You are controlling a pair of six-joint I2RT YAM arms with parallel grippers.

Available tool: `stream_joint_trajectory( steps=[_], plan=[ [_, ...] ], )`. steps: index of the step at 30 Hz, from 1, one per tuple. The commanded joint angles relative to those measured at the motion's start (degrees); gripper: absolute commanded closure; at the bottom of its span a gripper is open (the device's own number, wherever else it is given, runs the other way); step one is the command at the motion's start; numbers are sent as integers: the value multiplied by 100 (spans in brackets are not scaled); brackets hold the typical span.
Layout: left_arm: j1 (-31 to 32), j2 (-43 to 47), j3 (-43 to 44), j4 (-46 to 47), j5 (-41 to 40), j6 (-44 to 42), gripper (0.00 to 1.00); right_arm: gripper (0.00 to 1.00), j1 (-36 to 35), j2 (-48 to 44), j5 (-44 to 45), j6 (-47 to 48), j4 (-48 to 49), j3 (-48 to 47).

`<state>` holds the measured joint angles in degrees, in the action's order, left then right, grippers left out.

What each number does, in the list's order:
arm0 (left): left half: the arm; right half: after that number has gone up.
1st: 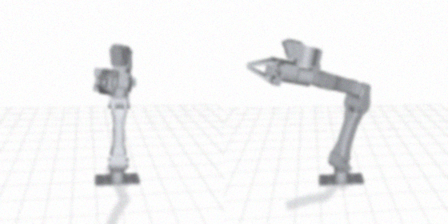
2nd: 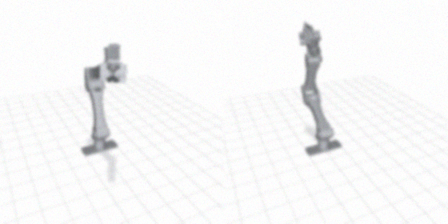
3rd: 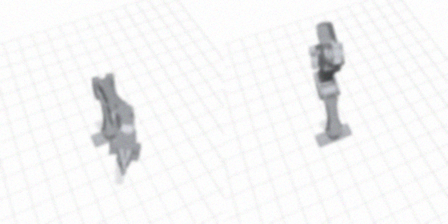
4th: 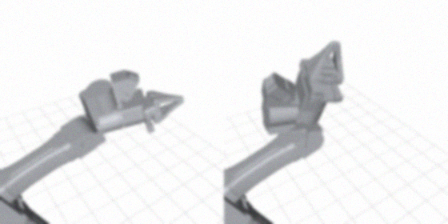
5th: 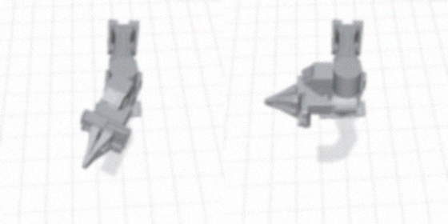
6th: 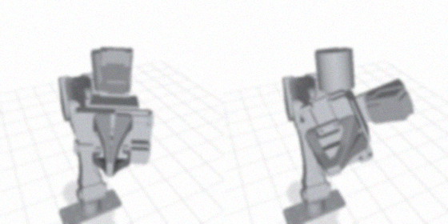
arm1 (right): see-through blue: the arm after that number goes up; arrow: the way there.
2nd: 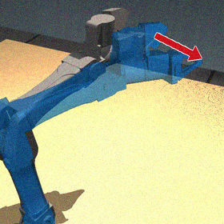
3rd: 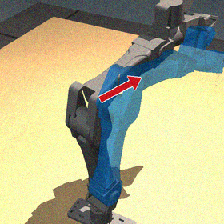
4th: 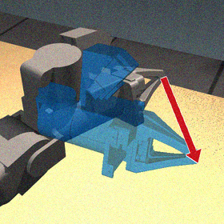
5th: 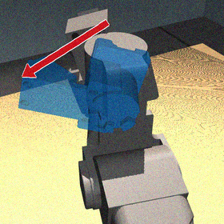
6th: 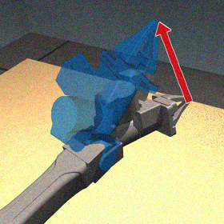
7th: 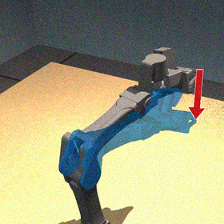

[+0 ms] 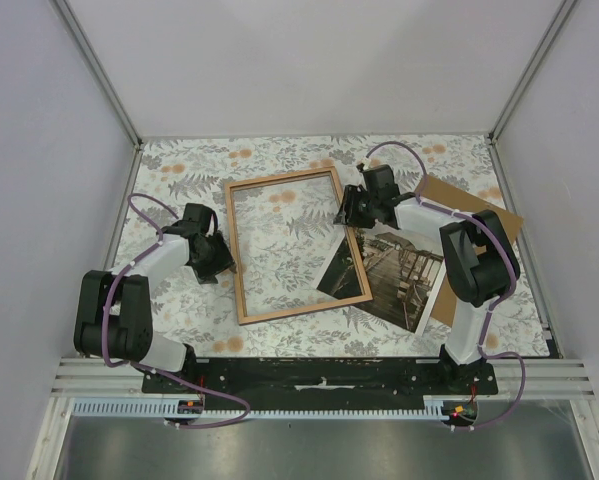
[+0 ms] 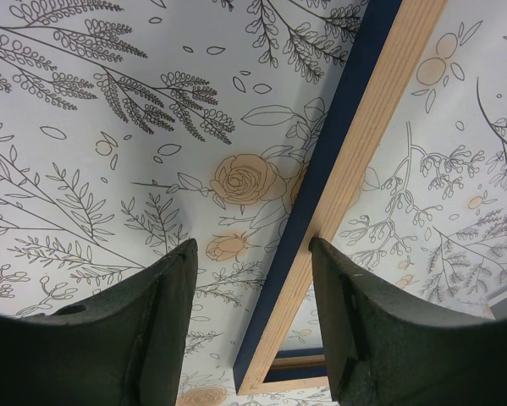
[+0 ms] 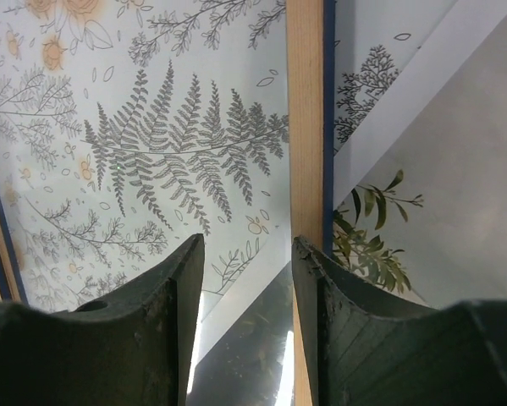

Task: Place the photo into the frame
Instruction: Place the glass panel at the frame body, then move the frame body to the center of the board.

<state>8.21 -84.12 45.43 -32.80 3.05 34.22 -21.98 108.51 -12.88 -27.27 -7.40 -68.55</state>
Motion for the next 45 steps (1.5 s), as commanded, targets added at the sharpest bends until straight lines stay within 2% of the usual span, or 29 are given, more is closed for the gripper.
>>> stream_joint_trajectory(
  steps=[1,15,21,25,30,36,45],
  plan=[
    [111,-377,-271,-192,-410,-205,37,47,0,-251,426,160,-156,-255],
    [111,-290,-254,-183,-410,-196,37,46,9,-708,822,178,-525,105],
    [111,-88,-219,-131,-332,-91,36,46,0,-1068,972,46,-701,632],
    [111,167,-52,-157,-183,-64,36,46,1,-1191,955,29,-737,922],
    [128,720,168,-332,-226,-82,29,46,-140,-1262,981,-7,-772,1151],
    [128,1379,159,-596,-155,-38,28,46,-412,-1218,1253,-33,-965,1151],
    [128,2118,-8,-904,-129,-20,28,62,-659,-1245,1605,-112,-1193,1108]
  ],
)
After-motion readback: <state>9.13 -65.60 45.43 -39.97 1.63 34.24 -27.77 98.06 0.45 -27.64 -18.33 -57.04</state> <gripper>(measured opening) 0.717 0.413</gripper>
